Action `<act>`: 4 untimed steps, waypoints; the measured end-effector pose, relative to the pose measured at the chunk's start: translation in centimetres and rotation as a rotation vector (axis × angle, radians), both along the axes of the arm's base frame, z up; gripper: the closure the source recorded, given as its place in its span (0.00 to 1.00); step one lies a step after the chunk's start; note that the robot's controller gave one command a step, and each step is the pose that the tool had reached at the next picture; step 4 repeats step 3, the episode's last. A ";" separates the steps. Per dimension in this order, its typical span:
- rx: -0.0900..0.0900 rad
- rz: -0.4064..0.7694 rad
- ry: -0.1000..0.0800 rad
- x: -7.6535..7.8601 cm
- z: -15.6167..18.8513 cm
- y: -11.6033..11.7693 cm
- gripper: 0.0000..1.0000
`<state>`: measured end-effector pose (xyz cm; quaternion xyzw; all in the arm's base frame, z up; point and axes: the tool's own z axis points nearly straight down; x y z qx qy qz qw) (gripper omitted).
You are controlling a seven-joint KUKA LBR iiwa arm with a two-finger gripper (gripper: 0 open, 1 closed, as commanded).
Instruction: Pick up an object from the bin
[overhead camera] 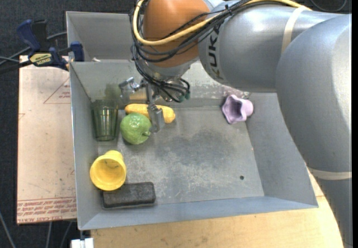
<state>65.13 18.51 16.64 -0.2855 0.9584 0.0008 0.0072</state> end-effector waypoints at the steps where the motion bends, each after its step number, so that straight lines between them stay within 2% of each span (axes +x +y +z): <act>1: -0.001 0.047 0.007 -0.6 -5.6 -0.1 0.00; 2: -0.006 0.504 -0.004 -1.6 -6.7 -0.6 1.00; 4: -0.005 0.540 -0.006 -1.7 -6.1 -0.7 1.00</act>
Offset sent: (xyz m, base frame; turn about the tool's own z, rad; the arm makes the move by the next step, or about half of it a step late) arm -0.0180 -0.0074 -0.0620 -0.5443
